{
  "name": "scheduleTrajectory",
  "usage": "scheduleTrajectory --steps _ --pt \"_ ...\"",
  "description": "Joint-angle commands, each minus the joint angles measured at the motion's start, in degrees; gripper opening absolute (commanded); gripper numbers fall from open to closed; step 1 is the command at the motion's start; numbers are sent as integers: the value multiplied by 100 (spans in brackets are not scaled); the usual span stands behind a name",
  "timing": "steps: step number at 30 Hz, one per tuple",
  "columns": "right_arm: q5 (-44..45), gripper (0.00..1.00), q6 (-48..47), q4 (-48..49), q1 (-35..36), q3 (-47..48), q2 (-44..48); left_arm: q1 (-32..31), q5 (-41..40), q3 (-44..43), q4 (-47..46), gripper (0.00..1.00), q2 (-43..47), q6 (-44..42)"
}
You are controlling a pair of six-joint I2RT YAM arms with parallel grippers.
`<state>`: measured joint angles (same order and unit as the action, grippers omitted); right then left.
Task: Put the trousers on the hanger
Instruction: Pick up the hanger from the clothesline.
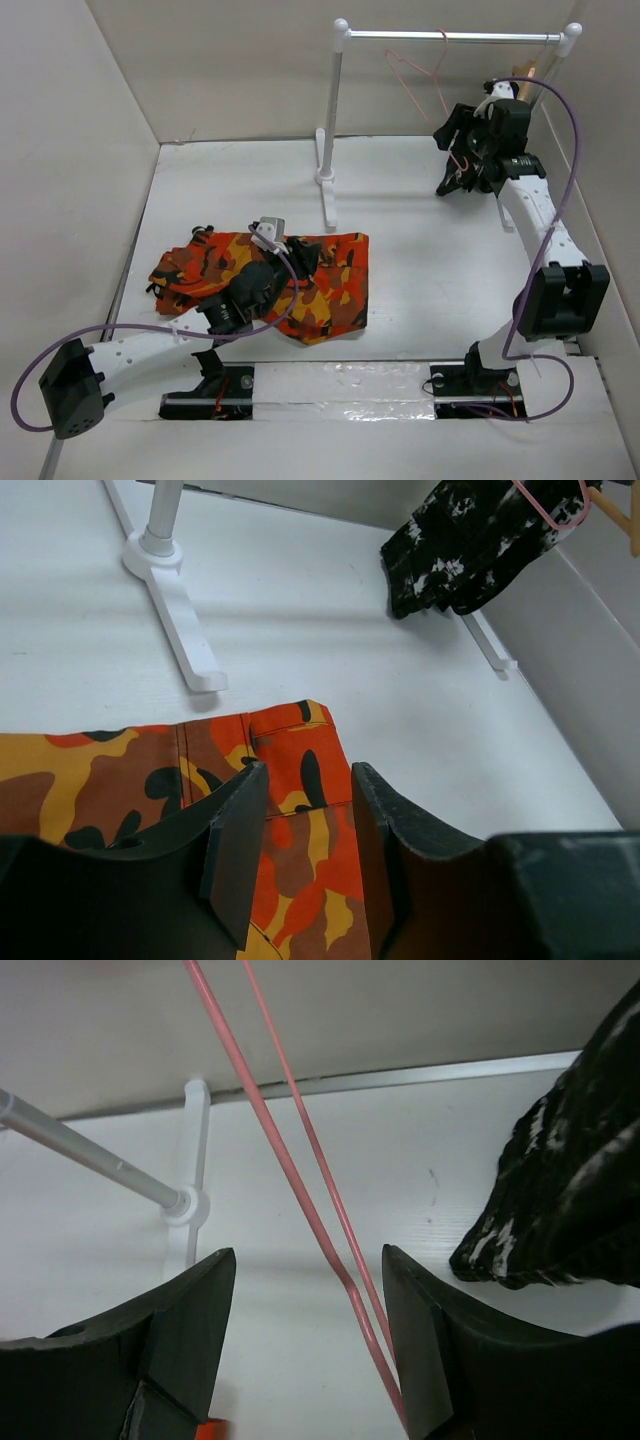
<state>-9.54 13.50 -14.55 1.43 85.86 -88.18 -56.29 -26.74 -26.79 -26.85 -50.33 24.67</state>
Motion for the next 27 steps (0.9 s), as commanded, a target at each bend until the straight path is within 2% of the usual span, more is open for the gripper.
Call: scheduleTrajectory --steps 1,3,4,8,16,19,23,25,26,27 --pt "-759 65 -163 206 -73 492 -146 -31 134 42 -242 36 -3 -32" --pt "-619 50 -137 285 -73 466 -252 -31 134 -54 -172 36 -82 -6" --pt "-637 33 -145 329 -73 431 -296 -31 143 -90 -84 36 -135 12" --pt "-488 0 -163 707 146 176 -130 -31 187 -64 -180 36 -223 3" --pt "619 0 -392 857 673 -69 714 -31 143 -134 -128 38 -346 3" --pt "664 0 -304 612 674 -210 978 -31 134 -169 -57 42 -347 21" --pt "1224 0 -137 646 849 -1226 1470 -31 108 -125 -127 50 -285 3" --pt "1227 0 64 663 850 -1650 1785 -31 90 -143 -92 51 -294 -32" --pt "1200 0 318 707 981 -2383 2004 -31 99 -169 -66 51 -311 -41" --pt "1209 0 407 777 1069 -2677 2250 -31 108 -160 -101 52 -329 -49"
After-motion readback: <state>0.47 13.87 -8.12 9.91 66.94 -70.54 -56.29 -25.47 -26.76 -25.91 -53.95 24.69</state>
